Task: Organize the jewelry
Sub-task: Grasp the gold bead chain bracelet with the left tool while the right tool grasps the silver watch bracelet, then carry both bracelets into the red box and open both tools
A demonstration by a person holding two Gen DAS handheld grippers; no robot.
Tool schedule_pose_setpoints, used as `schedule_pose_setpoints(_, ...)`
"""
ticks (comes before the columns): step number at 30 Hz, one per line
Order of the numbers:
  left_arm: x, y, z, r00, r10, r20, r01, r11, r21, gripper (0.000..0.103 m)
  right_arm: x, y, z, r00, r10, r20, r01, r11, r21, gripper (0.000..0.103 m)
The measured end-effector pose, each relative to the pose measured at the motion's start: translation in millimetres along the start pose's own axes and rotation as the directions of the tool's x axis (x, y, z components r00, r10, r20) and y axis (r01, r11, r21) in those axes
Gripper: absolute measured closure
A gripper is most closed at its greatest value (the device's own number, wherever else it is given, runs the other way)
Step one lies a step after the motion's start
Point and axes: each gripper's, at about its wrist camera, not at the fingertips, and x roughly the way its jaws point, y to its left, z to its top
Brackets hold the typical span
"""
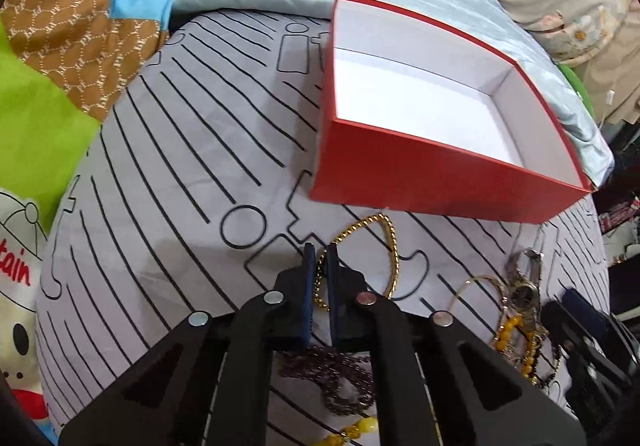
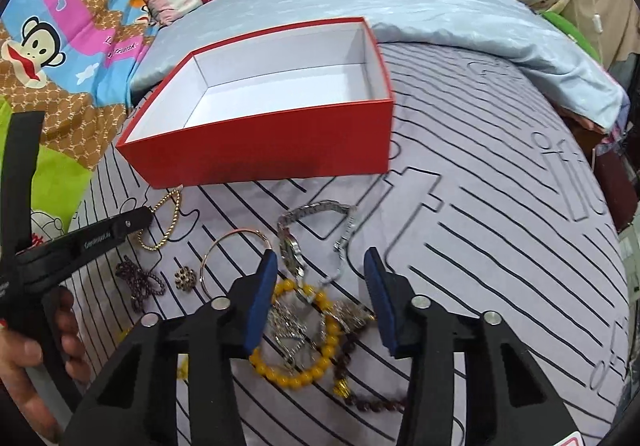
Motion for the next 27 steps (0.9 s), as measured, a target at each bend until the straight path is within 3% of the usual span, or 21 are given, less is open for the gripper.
schedule_pose_setpoints(3,-3,-4,-1,1.000,-0.023,0.001,0.023,1.000,0.005,0.100,11,6,4,1.000,0.006,-0.012,-0.006,1.000,-0.026,0.070)
schedule_pose_setpoints(12,-26,-11,-3,0.996,-0.082,0.021,0.082,0.997,0.006,0.101,23,11,6,0.998,0.057,-0.036,-0.059,0.997,-0.042,0.098)
schedule_pose_setpoints(20,-61,-23,-5,0.988,-0.145,0.053,0.143,0.989,0.043,0.101,-13,2,8,0.997,0.075,0.033,-0.074,0.997,-0.019,0.098)
schedule_pose_setpoints(27,-104,-40,26,0.969,-0.205,0.136,0.191,0.976,0.108,0.100,-69,-1,47,0.983,0.100,0.152,-0.094,0.995,-0.045,0.098)
